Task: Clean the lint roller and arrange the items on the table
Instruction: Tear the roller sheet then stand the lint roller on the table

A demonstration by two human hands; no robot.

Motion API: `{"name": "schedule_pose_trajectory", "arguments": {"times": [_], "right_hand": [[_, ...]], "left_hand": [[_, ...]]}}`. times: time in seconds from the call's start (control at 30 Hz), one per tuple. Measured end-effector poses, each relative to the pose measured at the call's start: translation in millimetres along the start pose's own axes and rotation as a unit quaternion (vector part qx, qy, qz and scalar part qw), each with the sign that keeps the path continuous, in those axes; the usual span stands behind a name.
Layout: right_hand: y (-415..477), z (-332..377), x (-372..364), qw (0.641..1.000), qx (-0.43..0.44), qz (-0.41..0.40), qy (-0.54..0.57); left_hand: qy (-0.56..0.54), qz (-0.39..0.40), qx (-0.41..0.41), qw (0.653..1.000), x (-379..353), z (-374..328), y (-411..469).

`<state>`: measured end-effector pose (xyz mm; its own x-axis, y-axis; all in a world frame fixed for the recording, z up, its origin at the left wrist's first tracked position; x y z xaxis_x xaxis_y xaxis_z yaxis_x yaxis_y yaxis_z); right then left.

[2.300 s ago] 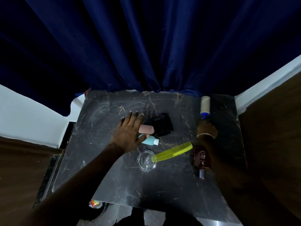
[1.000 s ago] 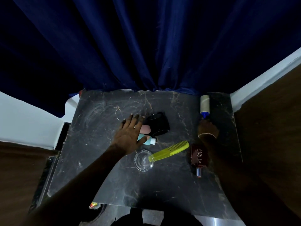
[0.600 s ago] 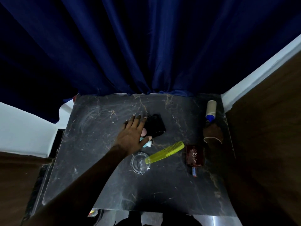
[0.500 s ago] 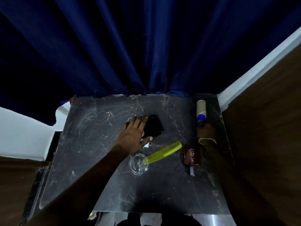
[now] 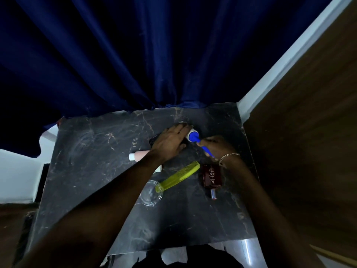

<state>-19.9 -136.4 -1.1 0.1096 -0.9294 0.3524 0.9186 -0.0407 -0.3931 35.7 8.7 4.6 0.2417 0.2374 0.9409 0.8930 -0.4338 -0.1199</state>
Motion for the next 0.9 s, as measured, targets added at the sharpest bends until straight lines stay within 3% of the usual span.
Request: {"name": "schedule_pose_trajectory", "arguments": {"times": [0.13,0.33,0.4,0.53,0.67,0.9], "right_hand": [[6,14,19,0.998,0.006,0.027,0.053],[38,37,68,0.981,0.048,-0.097,0.160],[48,50,82,0.979,0.105,-0.130,0.117],[71,74,87,0.962,0.206,-0.148,-0.105],[96,73,90,0.953,0.207,-0.119,-0.188],[122,61,93,0.941,0.195,-0.078,-0.264]], "left_hand": [[-0.066,-0.034,-0.034,0.997,17,-15,27],[-0.206,0.009,0.036,0.978,13,-19,68],[-0.234,0.027,0.056,0.970,5,-22,79],[-0.302,0.074,0.099,0.945,-19,-26,102],[-0.326,0.102,0.133,0.930,-40,-27,123],[-0.298,0.092,0.152,0.938,-59,-25,140]]}}
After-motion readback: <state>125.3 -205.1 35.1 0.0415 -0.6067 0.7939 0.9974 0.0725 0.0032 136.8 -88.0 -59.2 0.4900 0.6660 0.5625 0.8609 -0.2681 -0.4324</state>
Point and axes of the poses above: each hand's wrist, its own y-axis towards the middle knuckle, its own x-axis out of the back of the hand, z = x × y, the point moved 10 cm from there along y, towards the middle knuckle, and after that the axes turned 14 degrees about x, right-handed, at the moved point
